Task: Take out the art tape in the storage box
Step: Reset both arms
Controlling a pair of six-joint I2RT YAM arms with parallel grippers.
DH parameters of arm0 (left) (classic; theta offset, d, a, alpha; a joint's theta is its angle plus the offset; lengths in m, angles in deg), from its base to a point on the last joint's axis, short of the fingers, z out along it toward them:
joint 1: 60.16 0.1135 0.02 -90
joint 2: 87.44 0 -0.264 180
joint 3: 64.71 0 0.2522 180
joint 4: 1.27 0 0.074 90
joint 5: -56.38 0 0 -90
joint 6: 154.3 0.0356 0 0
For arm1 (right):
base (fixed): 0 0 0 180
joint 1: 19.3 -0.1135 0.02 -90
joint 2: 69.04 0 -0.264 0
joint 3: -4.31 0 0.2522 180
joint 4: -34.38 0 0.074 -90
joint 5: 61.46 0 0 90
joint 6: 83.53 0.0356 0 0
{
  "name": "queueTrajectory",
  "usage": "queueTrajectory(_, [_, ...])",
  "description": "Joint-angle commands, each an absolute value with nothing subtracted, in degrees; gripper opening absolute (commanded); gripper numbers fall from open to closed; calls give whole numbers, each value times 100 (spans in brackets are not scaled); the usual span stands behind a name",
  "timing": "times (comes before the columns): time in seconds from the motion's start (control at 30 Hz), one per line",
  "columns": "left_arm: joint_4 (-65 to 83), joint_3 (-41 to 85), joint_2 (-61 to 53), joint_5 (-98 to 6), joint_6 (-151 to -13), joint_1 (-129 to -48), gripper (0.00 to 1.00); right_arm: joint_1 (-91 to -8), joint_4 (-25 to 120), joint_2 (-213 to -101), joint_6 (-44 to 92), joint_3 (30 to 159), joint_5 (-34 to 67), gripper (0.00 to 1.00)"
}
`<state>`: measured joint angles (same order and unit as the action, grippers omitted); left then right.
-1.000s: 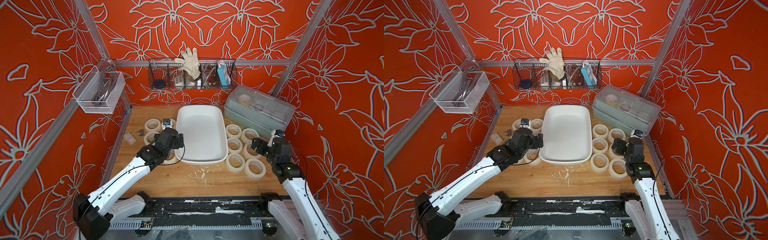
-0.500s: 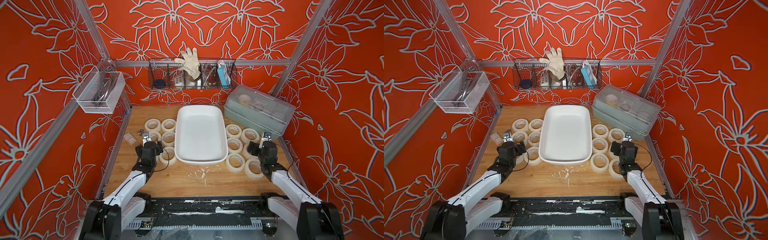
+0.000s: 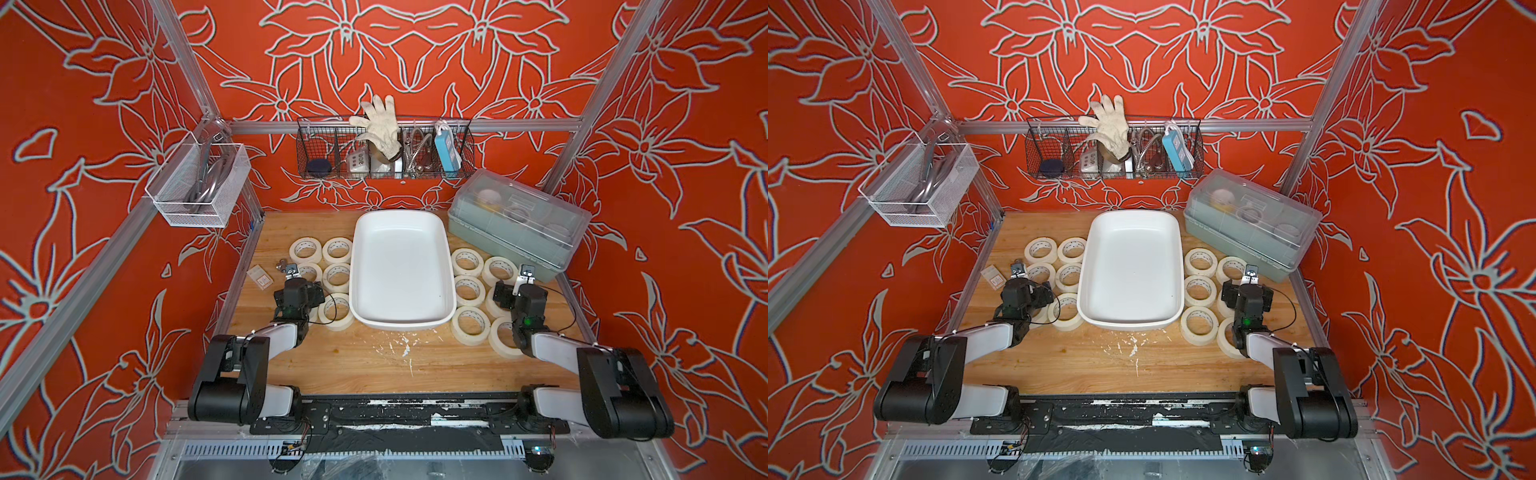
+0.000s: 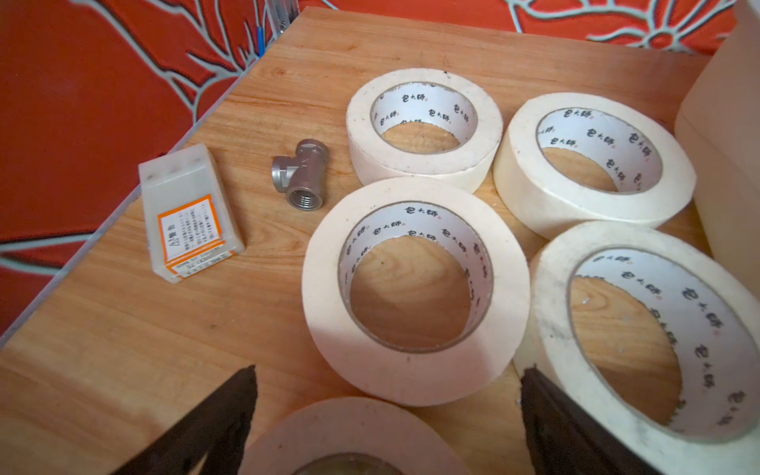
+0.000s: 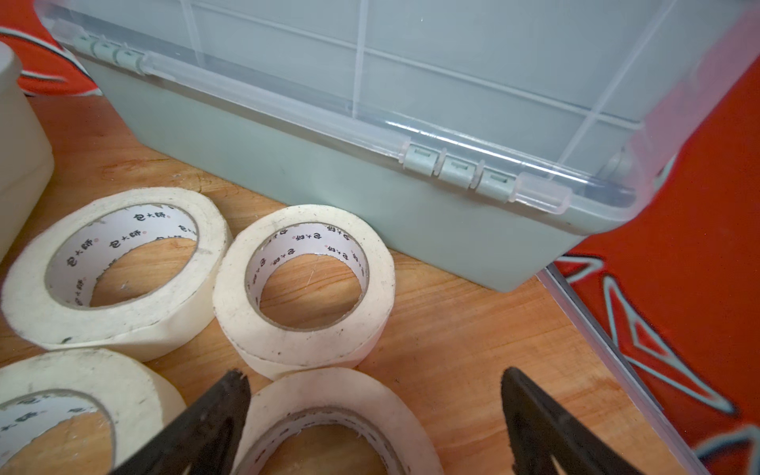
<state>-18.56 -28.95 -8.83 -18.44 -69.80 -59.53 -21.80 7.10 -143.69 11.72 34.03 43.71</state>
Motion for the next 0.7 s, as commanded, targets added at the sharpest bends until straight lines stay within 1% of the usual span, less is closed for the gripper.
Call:
queueTrajectory(0.0, [-2525,-3065,-932,-2184,-6798,-5974,98,-2145,28,-14381,1059,3223,4490,99])
queueTrajectory(0.03, [-2762,-3188,-895,-2319,-6742,-5970,98,-2145,-108,-14382,1054,3177,4480,99])
queueTrajectory(0.1, [-3368,-3383,-631,-2676,-6560,-5975,98,-2148,55,-14312,1069,3184,4469,99])
queueTrajectory(0.13, [-3372,-3379,-640,-2693,-6545,-5987,98,-2150,-76,-14371,1050,3184,4466,99])
queueTrajectory(0.17, [-3142,-3323,-715,-2700,-6560,-5978,98,-2150,109,-14337,1068,3247,4453,99])
queueTrajectory(0.2, [-3284,-3362,-664,-2687,-6554,-5979,98,-2145,190,-14347,1076,3278,4444,99])
queueTrajectory(0.27, [-3175,-3339,-704,-2694,-6561,-5982,98,-2148,7,-14540,985,3281,4145,99])
queueTrajectory(0.3, [-3266,-3355,-670,-2686,-6554,-5985,98,-2150,-679,-14961,832,3218,3945,99])
queueTrajectory(0.33, [-3239,-3351,-686,-2691,-6557,-5982,98,-2171,-977,-15230,718,3228,3851,99])
queueTrajectory(0.37, [-3208,-3342,-694,-2694,-6562,-5982,98,-2193,39,-14984,701,3451,3751,99])
queueTrajectory(0.4, [-3239,-3348,-682,-2692,-6561,-5981,98,-2151,379,-14844,705,3643,3589,99])
queueTrajectory(0.47, [-3216,-3339,-685,-2692,-6562,-5981,98,-2159,-181,-15131,640,3541,3522,99])
queueTrajectory(0.5, [-3225,-3339,-683,-2692,-6561,-5981,98,-2166,215,-15028,640,3630,3540,99])
queueTrajectory(0.53, [-3215,-3338,-684,-2694,-6562,-5981,98,-2160,286,-14935,653,3655,3544,99])
queueTrajectory(0.57, [-3225,-3340,-684,-2693,-6556,-5976,98,-2159,-85,-15078,655,3571,3555,99])
queueTrajectory(0.6, [-3217,-3343,-684,-2694,-6562,-5978,98,-2159,-37,-15077,648,3576,3557,99])
queueTrajectory(0.63, [-3216,-3342,-684,-2690,-6562,-5980,98,-2159,361,-14940,653,3654,3559,99])
queueTrajectory(0.67, [-3216,-3340,-684,-2694,-6562,-5978,98,-2159,121,-15000,647,3617,3549,99])
